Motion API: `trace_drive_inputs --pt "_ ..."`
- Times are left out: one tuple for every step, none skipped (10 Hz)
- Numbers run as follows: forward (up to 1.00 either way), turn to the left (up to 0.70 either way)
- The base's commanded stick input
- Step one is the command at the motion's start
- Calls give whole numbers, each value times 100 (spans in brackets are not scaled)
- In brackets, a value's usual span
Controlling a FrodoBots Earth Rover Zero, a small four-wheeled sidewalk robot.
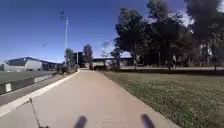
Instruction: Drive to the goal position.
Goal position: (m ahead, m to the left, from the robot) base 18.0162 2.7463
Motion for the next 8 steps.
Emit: trace_drive_inputs --pt "70 0" --pt "70 0" --pt "70 0" --pt "70 22" --pt "70 35" --pt "70 0" --pt "70 0" --pt "70 0"
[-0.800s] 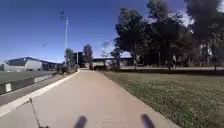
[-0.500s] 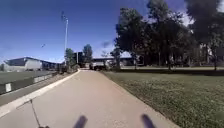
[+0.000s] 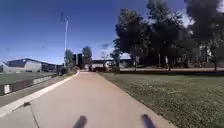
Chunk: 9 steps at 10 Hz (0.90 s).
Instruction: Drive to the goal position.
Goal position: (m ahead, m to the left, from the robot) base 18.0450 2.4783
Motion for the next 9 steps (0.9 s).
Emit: trace_drive_inputs --pt "70 0" --pt "70 0" --pt "70 0" --pt "70 0" --pt "70 0" --pt "70 0" --pt "70 0" --pt "70 0" --pt "70 0"
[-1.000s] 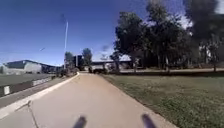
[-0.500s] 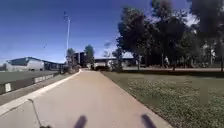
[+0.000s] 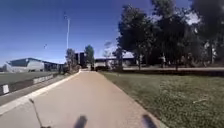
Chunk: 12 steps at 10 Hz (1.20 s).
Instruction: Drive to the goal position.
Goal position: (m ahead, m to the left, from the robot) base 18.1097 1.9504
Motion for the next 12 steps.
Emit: trace_drive_inputs --pt "70 0" --pt "70 0" --pt "70 0" --pt "70 0" --pt "80 0" --pt "85 17" --pt "85 34" --pt "85 0" --pt "85 0" --pt "85 0" --pt "85 0" --pt "85 0"
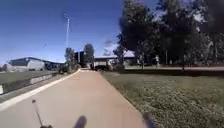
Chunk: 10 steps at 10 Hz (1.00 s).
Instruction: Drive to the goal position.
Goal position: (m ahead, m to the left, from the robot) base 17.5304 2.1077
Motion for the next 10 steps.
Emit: trace_drive_inputs --pt "85 0" --pt "85 0" --pt "85 3" --pt "85 31" --pt "85 34" --pt "85 18" --pt "85 0" --pt "85 0" --pt "85 0" --pt "85 0"
